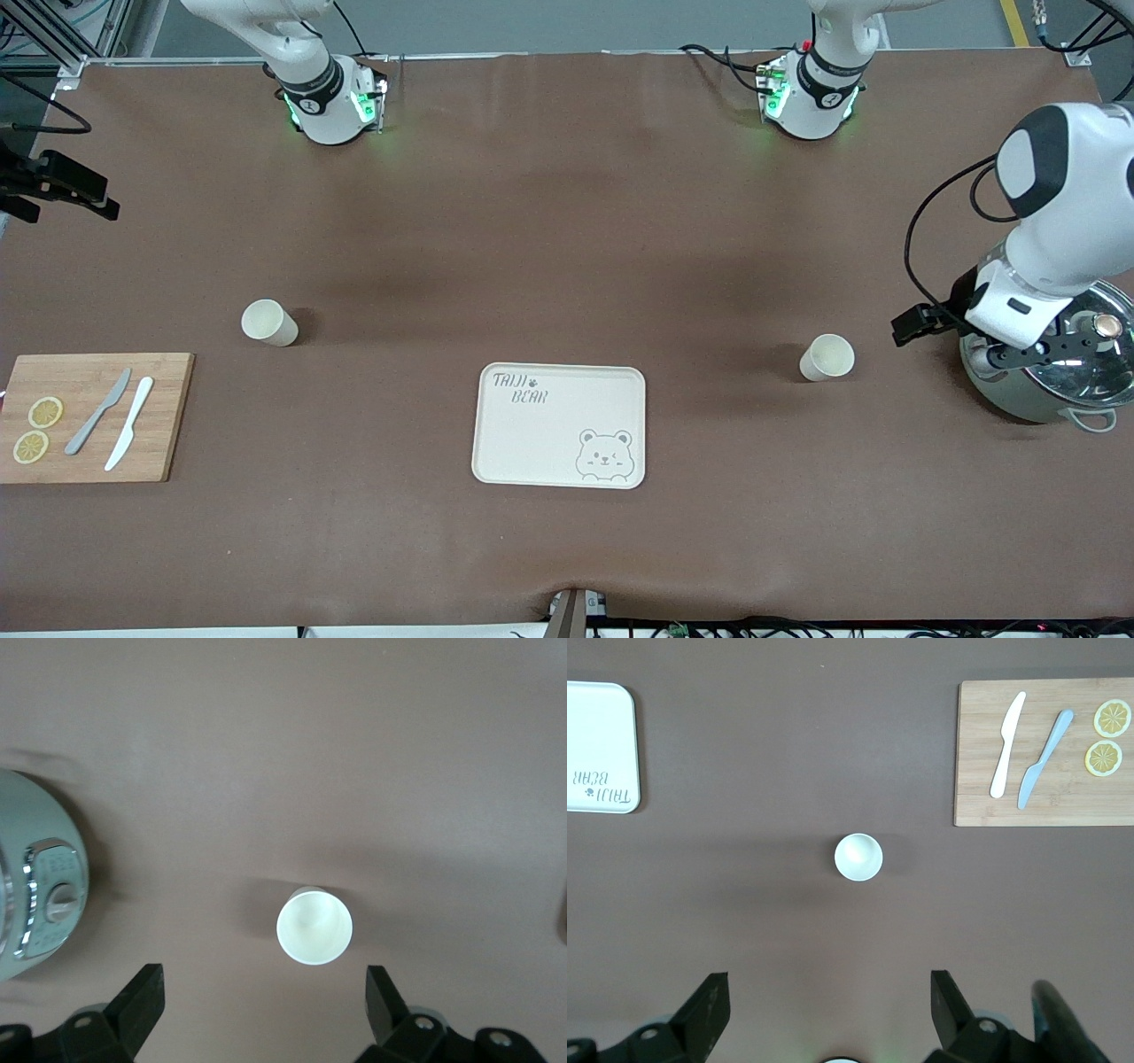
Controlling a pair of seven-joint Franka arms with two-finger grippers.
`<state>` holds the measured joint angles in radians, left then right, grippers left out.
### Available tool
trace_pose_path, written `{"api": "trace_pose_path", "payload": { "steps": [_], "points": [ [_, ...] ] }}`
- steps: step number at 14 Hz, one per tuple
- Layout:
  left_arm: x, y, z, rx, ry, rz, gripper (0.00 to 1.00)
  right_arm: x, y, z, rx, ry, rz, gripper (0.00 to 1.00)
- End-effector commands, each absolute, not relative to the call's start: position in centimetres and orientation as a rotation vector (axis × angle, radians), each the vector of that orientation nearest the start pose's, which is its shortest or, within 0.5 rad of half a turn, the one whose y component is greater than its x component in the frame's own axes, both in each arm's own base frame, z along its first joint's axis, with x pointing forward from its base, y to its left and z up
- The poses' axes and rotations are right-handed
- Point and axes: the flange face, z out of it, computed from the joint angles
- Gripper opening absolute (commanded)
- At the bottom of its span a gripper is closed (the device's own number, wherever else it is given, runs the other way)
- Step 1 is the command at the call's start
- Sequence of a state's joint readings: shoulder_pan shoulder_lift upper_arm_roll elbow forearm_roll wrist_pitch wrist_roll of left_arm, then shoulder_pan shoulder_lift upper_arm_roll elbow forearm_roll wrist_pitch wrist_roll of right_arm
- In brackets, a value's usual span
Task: Place white IKEA cup upright on tray with both arms
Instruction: 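Reach the left gripper down to the white paper cup beside the pot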
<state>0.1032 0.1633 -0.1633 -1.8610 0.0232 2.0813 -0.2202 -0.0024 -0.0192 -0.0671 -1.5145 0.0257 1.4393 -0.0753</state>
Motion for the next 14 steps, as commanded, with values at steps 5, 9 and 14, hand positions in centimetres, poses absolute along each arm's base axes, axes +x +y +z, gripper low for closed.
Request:
{"api": "trace_pose_path", "payload": {
  "steps": [5, 9, 14],
  "points": [
    [60.6, -4.2, 34.0, -3.156, -0.282, -0.059, 1.0, 53.1, -3.8, 65.1, -3.125, -0.023, 0.087, 1.0],
    [57.3, -3.8, 27.9, -3.161, -0.329, -0.081, 1.0, 53.1, -3.8, 65.1, -3.125, -0.023, 0.087, 1.0],
    [55.8, -2.9, 24.0, -3.153, -0.353, 0.047, 0.72, 53.1, -3.8, 65.1, -3.125, -0.023, 0.087, 1.0]
  ]
}}
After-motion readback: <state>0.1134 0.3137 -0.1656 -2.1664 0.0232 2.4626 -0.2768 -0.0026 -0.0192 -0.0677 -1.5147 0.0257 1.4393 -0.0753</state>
